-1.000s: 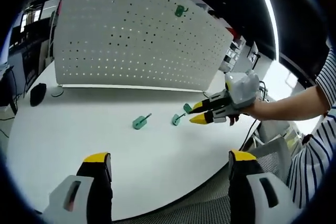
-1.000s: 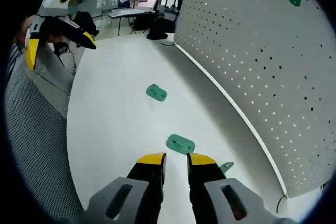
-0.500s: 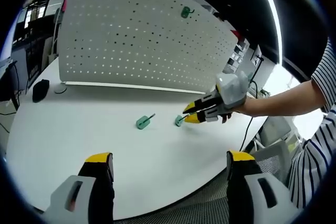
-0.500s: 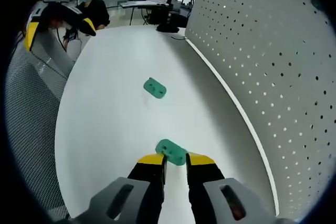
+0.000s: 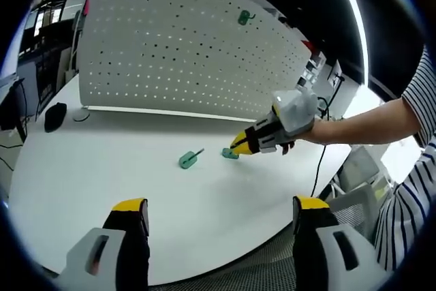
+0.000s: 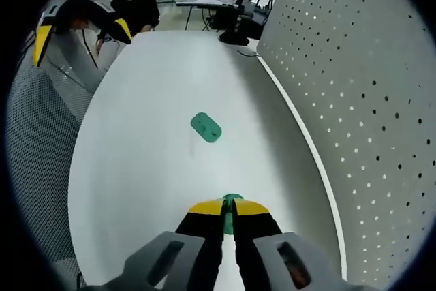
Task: Insert the hook assembly into the mounting plate slot until the hook locks in place.
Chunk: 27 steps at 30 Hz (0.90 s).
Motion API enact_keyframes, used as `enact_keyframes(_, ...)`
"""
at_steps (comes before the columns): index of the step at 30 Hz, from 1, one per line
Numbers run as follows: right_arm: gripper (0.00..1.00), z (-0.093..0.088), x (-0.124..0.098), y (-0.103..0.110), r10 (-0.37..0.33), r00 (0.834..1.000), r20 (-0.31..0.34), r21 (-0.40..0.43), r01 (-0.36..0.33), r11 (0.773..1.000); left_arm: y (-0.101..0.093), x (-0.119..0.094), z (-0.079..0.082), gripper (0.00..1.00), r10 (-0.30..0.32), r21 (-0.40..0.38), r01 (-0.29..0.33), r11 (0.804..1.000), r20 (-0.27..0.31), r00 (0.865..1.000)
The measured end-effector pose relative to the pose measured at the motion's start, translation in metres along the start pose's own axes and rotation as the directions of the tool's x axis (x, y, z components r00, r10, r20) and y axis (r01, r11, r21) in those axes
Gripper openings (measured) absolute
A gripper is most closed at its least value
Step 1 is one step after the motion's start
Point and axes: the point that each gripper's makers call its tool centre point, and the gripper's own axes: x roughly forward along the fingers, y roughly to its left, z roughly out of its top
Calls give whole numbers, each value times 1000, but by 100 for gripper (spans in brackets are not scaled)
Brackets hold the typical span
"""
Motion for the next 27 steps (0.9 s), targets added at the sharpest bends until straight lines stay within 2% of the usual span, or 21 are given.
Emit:
enact_keyframes(4, 1, 5, -4, -2, -27, 1000, 11, 9, 27, 1000, 0, -1, 2, 89, 0, -13, 0, 1000, 14, 1000)
enact_keyframes(6, 1, 10, -6, -2, -40, 999, 36, 58, 38, 998, 2, -2, 3, 89, 3, -24, -2, 1000, 19, 1000)
enact_keyframes(7, 1, 11, -8, -3, -50, 998, 41, 113, 45, 993, 2, -2, 4, 89, 3, -26, -3, 1000, 21, 1000)
enact_keyframes(10, 0, 13, -12, -8, -79, 996, 46, 197, 69, 978, 4, -3, 4, 89, 13, -30, -13, 999, 24, 1000)
enact_keyframes(13, 0, 26, -23, -14, -116, 988, 105, 365, 70, 929, 9, -3, 5, 88, 32, -27, -31, 999, 26, 999)
enact_keyframes(16, 0, 34, -34, -19, -163, 977, 137, 424, 91, 901, 10, -5, 8, 88, 38, -34, -37, 999, 40, 998)
enact_keyframes(17, 0, 35, -37, -22, -196, 971, 140, 453, 113, 884, 11, -5, 9, 88, 41, -38, -40, 999, 43, 998)
enact_keyframes(18, 0, 39, -42, -25, -245, 956, 161, 476, 142, 868, 12, -5, 10, 89, 45, -38, -44, 998, 45, 998)
enact_keyframes(19, 0, 40, -43, -25, -256, 952, 170, 479, 147, 865, 14, -4, 10, 90, 59, -34, -58, 998, 44, 997)
enact_keyframes(20, 0, 42, -46, -23, -276, 945, 173, 510, 153, 846, 17, -3, 10, 92, 76, -29, -75, 997, 38, 996)
enact_keyframes(21, 0, 44, -48, -21, -294, 938, 186, 543, 151, 826, 17, -3, 10, 92, 74, -32, -73, 997, 37, 997)
enact_keyframes(25, 0, 56, -58, -13, -336, 914, 226, 610, 136, 781, 17, -3, 11, 90, 71, -36, -70, 997, 32, 997)
enact_keyframes(26, 0, 60, -62, -11, -349, 905, 241, 635, 125, 762, 16, -3, 11, 90, 71, -36, -70, 997, 33, 997)
enact_keyframes(27, 0, 67, -68, -10, -377, 886, 270, 658, 116, 744, 16, -2, 11, 90, 70, -42, -69, 997, 32, 997)
